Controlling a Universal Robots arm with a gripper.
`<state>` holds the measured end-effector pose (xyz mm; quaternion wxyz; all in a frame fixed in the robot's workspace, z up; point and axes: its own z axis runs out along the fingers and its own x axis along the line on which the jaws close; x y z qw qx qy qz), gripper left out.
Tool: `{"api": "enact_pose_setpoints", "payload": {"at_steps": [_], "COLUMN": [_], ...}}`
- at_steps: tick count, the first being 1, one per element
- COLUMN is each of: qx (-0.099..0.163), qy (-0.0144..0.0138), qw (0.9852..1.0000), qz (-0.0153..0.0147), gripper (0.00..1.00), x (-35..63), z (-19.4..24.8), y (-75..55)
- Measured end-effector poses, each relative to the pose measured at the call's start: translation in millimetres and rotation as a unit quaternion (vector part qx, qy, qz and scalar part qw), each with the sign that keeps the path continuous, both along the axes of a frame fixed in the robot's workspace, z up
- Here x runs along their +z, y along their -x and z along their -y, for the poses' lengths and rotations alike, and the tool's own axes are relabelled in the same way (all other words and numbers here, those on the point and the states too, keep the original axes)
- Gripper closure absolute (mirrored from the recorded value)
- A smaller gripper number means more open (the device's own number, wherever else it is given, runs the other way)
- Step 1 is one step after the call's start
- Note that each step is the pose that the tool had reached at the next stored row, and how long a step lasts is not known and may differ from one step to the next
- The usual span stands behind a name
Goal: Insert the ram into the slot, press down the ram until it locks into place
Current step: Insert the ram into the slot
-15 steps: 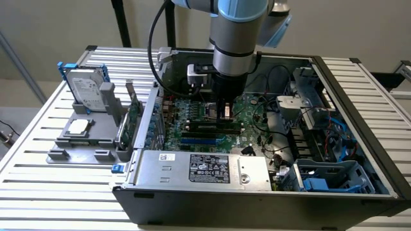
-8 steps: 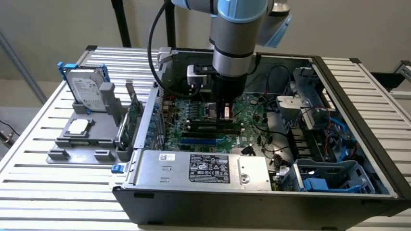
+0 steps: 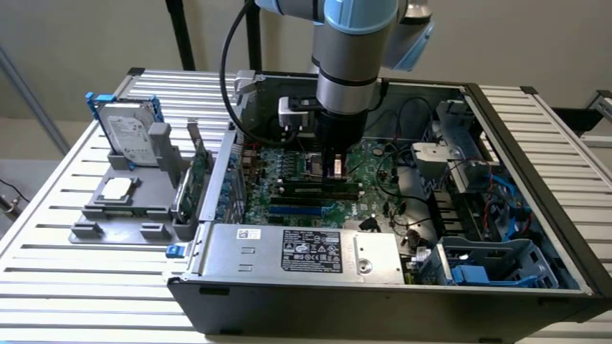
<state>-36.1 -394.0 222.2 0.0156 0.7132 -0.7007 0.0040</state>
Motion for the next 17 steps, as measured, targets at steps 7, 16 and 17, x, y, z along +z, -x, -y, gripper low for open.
{"api": "enact_pose_setpoints", "payload": {"at_steps": [7, 16, 17], "qx": [0.000, 0.000, 0.000], "qy": [0.0001, 0.0002, 0.0002], "qw": [1.0000, 1.0000, 1.0000], "qz": [-0.0023, -0.0065, -0.0070], "gripper": [0.87, 0.87, 0.87], "x": [7.1, 8.8, 9.2], "z": [0.0, 0.0, 0.0], "y": [0.0, -2.3, -2.6]}}
